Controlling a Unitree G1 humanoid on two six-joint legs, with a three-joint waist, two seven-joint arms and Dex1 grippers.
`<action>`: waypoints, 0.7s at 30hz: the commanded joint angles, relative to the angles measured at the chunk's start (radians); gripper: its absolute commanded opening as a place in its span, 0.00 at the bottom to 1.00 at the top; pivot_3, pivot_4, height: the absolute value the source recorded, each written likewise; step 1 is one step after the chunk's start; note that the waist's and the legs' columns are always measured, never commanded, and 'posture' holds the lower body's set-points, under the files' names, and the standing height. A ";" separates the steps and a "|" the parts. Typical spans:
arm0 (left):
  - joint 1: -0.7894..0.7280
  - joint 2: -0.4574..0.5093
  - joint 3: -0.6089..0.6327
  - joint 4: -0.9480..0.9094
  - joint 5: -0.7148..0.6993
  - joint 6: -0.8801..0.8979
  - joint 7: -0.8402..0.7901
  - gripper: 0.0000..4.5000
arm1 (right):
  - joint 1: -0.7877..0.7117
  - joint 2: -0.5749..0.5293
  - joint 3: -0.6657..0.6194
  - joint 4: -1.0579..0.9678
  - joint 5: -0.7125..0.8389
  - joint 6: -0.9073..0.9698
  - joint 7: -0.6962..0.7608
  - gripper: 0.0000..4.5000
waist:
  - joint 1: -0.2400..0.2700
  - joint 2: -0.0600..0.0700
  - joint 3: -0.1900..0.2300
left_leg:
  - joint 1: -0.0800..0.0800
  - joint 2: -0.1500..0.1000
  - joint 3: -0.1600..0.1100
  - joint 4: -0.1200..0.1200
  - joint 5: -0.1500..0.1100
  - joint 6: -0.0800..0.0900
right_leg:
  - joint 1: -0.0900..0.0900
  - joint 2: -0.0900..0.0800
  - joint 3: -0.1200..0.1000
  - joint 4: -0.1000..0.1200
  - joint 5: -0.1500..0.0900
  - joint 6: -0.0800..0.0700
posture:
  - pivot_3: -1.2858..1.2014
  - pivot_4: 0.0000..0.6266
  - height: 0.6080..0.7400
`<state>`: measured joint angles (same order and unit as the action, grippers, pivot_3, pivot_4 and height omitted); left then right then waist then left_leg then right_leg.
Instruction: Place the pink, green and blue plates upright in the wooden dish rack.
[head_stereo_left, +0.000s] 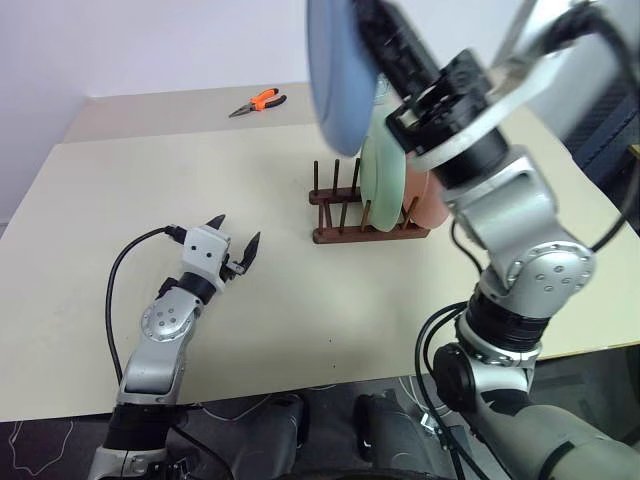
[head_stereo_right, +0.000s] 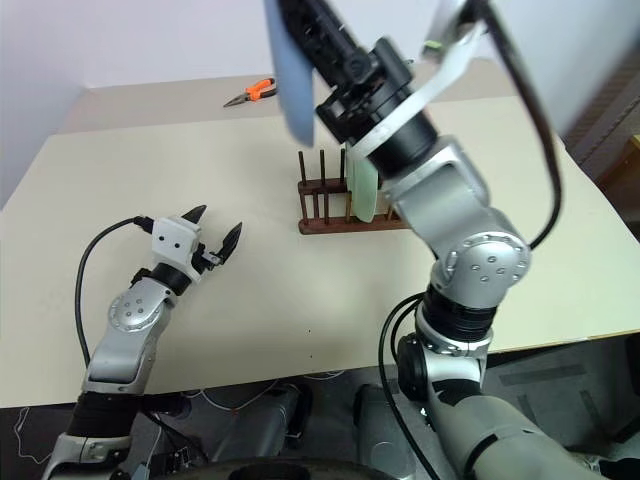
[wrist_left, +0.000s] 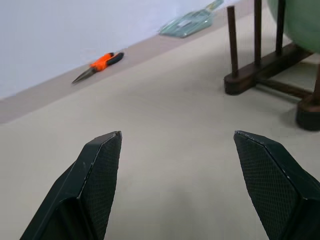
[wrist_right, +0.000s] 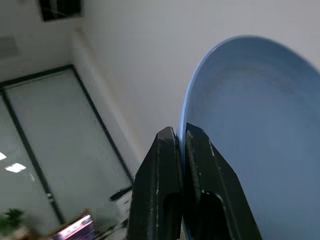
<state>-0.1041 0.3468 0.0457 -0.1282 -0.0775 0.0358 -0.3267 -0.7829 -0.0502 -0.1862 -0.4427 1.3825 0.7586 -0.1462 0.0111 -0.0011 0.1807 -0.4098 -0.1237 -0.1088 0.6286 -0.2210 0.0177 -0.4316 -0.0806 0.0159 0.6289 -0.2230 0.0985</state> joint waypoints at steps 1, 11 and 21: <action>0.020 0.004 0.002 -0.062 -0.023 -0.008 -0.028 0.82 | 0.026 0.023 0.016 0.067 0.019 -0.016 -0.072 0.01 | -0.001 0.000 0.000 | 0.000 0.000 0.000 0.001 0.000 0.000 | 0.000 0.000 0.000 0.000 0.000 0.000 | 0.52 0.24 0.91; 0.062 -0.006 -0.046 -0.138 -0.086 0.062 -0.114 0.82 | 0.032 0.034 0.051 0.157 -0.074 -0.036 -0.085 0.01 | -0.010 0.001 0.000 | 0.000 0.000 0.001 -0.001 0.000 0.000 | -0.001 0.001 0.000 0.001 0.000 0.000 | 0.52 0.24 0.91; 0.071 -0.013 -0.079 -0.170 -0.090 0.095 -0.131 0.82 | -0.021 0.017 0.037 0.301 -0.168 -0.031 -0.068 0.46 | -0.024 0.001 0.000 | 0.000 0.000 0.001 -0.002 0.000 0.000 | -0.002 0.001 0.000 0.001 0.000 0.000 | 0.52 0.24 0.91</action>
<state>-0.0368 0.3347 -0.0265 -0.2521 -0.1636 0.1309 -0.4549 -0.7665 -0.0311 -0.1446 -0.1284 1.2250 0.7354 -0.2366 -0.0132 -0.0005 0.1809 -0.4097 -0.1236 -0.1082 0.6270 -0.2209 0.0175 -0.4335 -0.0797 0.0164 0.6299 -0.2231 0.0984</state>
